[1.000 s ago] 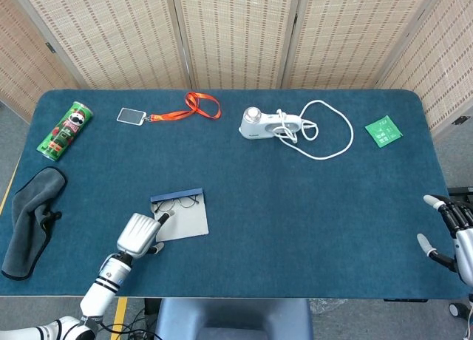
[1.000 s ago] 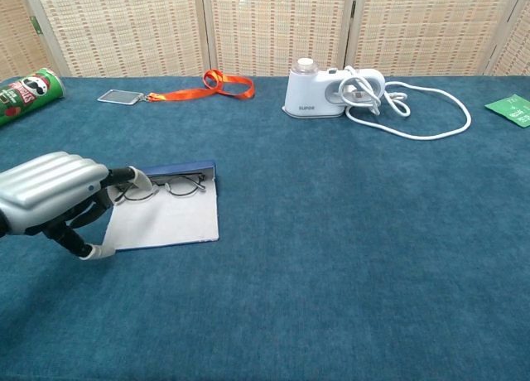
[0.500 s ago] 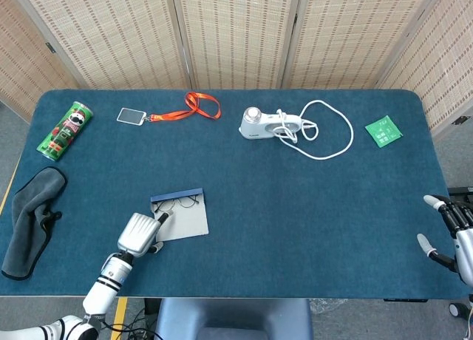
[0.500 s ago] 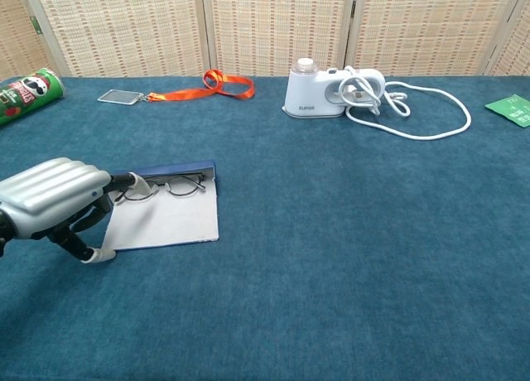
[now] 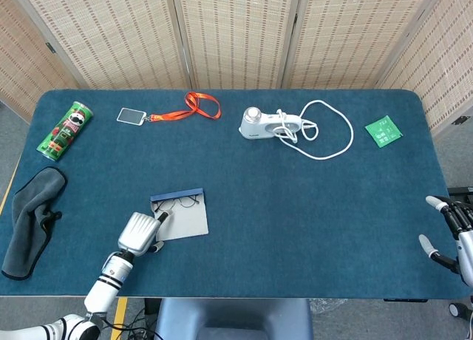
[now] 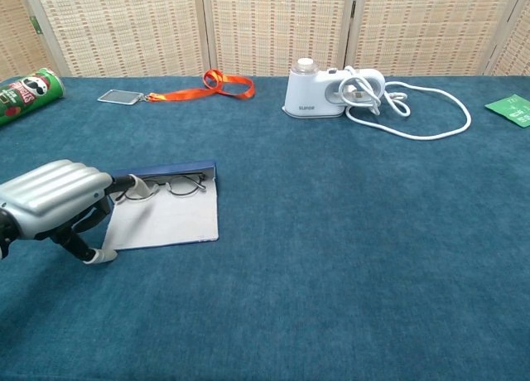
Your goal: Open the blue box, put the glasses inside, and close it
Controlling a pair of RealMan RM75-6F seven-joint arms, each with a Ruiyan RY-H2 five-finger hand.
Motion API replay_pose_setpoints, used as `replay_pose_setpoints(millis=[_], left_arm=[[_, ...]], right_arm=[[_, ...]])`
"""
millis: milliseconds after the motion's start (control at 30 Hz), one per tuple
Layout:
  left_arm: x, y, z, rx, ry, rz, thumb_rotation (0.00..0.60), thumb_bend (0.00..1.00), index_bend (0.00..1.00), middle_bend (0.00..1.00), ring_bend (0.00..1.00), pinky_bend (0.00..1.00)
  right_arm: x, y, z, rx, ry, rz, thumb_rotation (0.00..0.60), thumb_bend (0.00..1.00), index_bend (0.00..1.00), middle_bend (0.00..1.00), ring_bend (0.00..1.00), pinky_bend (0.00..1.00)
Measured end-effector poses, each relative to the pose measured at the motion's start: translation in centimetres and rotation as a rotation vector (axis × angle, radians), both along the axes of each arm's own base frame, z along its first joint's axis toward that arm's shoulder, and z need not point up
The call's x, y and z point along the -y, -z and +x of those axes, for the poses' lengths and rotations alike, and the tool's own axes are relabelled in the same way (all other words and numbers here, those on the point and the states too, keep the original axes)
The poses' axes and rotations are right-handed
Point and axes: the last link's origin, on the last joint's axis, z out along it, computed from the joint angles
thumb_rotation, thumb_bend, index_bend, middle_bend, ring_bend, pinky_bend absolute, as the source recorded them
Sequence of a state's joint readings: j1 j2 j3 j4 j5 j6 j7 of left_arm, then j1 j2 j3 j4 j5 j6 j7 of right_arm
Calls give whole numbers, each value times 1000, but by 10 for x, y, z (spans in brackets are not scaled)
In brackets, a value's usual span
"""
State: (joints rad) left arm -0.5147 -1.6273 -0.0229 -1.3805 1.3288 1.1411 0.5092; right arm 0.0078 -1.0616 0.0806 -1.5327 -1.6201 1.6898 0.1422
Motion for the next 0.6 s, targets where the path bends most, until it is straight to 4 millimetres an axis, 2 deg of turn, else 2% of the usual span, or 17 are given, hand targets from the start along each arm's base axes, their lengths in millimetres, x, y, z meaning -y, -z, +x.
replay_pose_setpoints(millis=[600], left_arm=[[-14, -3, -1, 10, -20, 42, 600, 225, 284, 878, 791, 895]], right_arm=[[-3, -1, -1, 4, -3, -7, 600, 279, 189, 224, 283, 218]])
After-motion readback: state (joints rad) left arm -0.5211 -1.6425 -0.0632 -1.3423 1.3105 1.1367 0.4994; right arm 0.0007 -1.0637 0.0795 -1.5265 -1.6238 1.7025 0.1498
